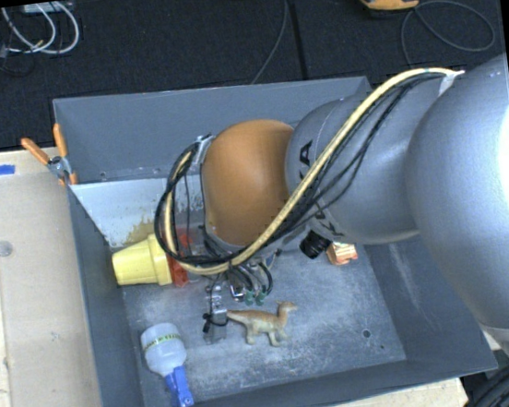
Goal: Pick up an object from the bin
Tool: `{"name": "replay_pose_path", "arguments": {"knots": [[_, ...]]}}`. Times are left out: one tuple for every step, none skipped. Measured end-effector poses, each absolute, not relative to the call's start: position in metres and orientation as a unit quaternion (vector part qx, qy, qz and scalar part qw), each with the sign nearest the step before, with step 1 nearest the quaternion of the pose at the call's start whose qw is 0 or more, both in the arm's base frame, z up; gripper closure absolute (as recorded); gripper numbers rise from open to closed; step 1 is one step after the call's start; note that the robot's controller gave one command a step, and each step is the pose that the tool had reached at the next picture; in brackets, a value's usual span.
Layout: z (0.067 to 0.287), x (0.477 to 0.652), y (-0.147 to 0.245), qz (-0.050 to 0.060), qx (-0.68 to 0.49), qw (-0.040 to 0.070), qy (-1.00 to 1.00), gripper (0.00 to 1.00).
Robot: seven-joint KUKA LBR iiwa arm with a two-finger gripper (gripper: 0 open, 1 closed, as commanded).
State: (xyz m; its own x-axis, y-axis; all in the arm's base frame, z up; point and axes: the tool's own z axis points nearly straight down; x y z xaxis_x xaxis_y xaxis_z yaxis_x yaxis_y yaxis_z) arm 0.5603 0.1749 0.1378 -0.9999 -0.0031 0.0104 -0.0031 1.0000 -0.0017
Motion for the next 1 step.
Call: {"name": "replay_pose_path", "arguments": {"knots": [[0.1423, 0.5622, 0.1742, 0.000, 0.000, 0.001, -1.000, 0.00]]}}
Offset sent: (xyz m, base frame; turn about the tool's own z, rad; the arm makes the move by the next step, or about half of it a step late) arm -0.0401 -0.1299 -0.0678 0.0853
